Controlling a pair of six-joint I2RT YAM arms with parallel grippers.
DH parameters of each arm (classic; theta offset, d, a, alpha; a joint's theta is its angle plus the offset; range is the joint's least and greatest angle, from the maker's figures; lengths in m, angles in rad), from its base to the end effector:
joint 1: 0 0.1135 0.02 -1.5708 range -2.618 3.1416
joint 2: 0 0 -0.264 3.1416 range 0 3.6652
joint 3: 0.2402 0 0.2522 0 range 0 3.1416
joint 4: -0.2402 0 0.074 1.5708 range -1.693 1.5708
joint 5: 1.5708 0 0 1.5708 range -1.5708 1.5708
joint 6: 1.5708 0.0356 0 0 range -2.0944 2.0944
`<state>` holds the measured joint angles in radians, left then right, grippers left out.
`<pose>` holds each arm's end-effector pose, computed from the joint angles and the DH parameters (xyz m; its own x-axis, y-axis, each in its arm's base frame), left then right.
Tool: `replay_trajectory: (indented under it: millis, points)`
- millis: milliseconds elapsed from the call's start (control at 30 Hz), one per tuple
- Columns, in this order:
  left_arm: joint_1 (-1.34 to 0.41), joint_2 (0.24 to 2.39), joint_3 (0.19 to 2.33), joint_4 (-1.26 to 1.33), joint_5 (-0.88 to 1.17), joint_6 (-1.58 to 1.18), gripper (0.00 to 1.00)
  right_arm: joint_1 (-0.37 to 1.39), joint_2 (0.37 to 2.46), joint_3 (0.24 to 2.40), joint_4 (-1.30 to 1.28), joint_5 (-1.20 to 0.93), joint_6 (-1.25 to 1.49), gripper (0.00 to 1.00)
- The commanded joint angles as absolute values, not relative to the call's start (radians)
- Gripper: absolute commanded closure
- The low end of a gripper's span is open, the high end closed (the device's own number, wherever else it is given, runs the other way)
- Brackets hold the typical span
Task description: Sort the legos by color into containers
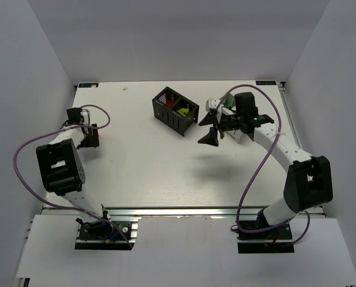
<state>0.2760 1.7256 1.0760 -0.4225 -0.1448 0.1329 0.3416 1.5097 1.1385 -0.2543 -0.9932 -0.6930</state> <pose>0.3299 0.0988 0.1780 -0.8820 -0.1135 -0.4573 -0.2211 0.9568 0.1890 0.3006 0.1385 0.2894 0.1012 -0.3342 -0.9370 -0.9855 0.0955 -0.1405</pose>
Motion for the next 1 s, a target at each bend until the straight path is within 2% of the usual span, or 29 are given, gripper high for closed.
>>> replay_trajectory:
  millis: [0, 33, 67, 133, 167, 467, 967]
  points:
    - [0.279, 1.756, 1.158, -0.359, -0.100, 0.233, 0.19, 0.345, 1.545, 1.219, -0.284, -1.022, -0.707, 0.18]
    - [0.279, 1.770, 1.175, -0.356, -0.089, 0.247, 0.19, 0.345, 1.552, 1.232, -0.284, -1.023, -0.701, 0.18]
    - [0.278, 1.784, 1.187, -0.354, -0.078, 0.258, 0.13, 0.345, 1.569, 1.242, -0.284, -1.025, -0.696, 0.18]
    - [0.278, 1.825, 1.232, -0.354, -0.063, 0.278, 0.13, 0.345, 1.585, 1.273, -0.281, -1.025, -0.681, 0.18]
    - [0.276, 1.839, 1.244, -0.354, -0.054, 0.296, 0.02, 0.345, 1.597, 1.281, -0.282, -1.022, -0.678, 0.18]
    - [0.276, 1.954, 1.347, -0.371, 0.029, 0.367, 0.02, 0.345, 1.632, 1.330, -0.308, -1.003, -0.701, 0.17]
    - [0.278, 2.052, 1.448, -0.353, 0.090, 0.345, 0.13, 0.345, 1.651, 1.353, -0.314, -0.986, -0.678, 0.17]
